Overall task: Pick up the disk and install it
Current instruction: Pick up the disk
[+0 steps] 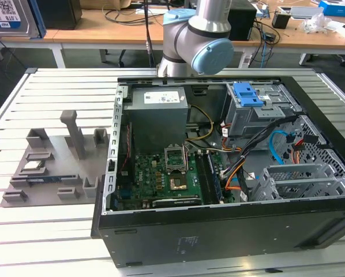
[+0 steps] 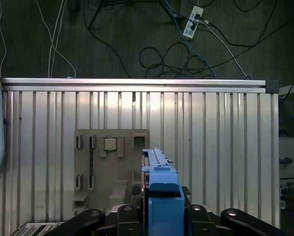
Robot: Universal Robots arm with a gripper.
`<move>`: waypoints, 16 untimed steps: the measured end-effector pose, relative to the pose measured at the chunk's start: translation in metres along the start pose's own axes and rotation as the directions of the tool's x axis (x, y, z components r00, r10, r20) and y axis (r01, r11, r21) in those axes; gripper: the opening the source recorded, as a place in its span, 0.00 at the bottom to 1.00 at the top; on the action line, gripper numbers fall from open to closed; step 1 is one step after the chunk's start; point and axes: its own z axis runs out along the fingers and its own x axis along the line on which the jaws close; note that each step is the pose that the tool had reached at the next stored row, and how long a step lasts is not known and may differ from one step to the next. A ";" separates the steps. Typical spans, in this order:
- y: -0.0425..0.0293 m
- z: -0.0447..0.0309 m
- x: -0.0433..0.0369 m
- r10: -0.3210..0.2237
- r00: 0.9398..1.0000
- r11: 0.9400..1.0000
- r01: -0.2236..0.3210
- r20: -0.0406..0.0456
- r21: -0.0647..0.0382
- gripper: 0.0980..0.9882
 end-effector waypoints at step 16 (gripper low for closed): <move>-0.0309 -0.0010 0.0131 0.000 1.000 1.000 0.000 0.000 -0.001 0.30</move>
